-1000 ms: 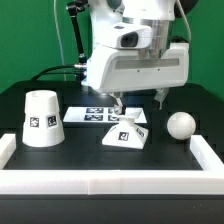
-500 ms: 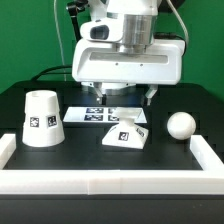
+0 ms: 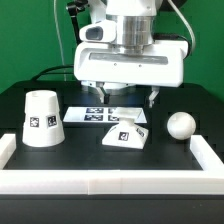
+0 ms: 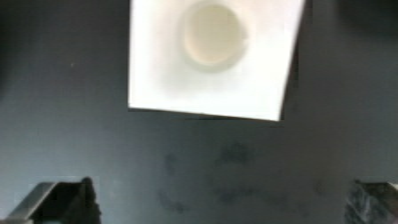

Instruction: Assemble lamp

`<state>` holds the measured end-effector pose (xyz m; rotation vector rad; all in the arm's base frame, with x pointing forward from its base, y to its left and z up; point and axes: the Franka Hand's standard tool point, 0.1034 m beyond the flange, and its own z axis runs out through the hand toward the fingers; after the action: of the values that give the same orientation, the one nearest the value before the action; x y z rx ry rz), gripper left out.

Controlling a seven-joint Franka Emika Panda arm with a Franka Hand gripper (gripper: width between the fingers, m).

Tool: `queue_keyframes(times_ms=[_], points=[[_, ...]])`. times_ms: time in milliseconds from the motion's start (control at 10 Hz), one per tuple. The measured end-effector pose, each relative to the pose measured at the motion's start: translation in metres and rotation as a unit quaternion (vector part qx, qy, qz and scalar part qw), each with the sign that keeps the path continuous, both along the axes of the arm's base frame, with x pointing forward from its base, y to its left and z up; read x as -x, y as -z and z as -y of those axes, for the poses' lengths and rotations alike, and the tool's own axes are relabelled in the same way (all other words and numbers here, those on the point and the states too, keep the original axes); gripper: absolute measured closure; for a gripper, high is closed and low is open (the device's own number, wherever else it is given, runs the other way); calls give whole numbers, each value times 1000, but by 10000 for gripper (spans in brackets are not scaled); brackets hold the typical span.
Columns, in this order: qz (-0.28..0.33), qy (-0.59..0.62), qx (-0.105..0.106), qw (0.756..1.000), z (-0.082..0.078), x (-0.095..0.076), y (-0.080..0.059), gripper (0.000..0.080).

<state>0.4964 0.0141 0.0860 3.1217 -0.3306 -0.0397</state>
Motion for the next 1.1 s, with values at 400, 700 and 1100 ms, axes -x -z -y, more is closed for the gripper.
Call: queue_keyframes(times_ms=[400,700,1100], points=[[0,37,-26,999,3,32,15,100],[1,31,-26,999,-4,31,15,100],[4,15,-23,1000,-7,35,27,100]])
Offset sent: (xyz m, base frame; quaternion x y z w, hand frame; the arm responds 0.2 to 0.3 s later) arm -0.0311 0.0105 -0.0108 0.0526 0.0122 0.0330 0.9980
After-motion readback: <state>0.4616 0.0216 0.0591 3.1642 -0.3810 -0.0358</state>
